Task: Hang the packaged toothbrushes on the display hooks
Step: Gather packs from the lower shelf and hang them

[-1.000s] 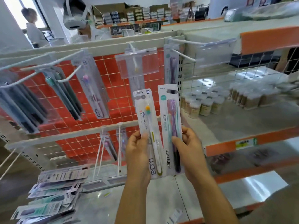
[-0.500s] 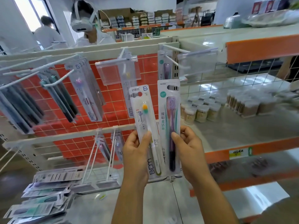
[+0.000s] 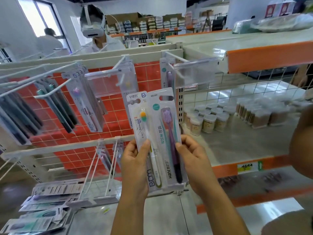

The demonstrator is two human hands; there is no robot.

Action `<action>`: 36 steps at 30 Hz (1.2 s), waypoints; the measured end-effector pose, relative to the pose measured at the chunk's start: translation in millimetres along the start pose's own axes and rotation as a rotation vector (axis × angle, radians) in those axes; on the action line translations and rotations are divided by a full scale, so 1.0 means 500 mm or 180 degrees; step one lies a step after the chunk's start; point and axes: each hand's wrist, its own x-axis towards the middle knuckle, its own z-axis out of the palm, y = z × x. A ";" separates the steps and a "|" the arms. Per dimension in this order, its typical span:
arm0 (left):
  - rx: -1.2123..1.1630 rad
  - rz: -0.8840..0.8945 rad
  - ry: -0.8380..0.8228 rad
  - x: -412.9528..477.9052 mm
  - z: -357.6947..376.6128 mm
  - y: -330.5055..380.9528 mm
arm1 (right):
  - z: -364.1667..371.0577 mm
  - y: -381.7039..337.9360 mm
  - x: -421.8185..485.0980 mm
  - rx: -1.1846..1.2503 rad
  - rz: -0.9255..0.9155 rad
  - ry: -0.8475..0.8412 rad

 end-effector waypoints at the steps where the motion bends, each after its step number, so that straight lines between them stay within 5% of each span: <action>1: -0.0016 -0.0009 0.0016 0.001 0.001 0.000 | 0.001 0.000 0.001 -0.0003 -0.0006 -0.0027; 14: 0.0055 0.0000 0.0012 0.009 0.023 -0.007 | -0.022 -0.029 0.026 0.0006 -0.0486 0.0657; 36: 0.0140 -0.0095 0.0245 0.050 0.005 -0.017 | -0.022 -0.001 0.170 -0.0415 -0.0212 0.0866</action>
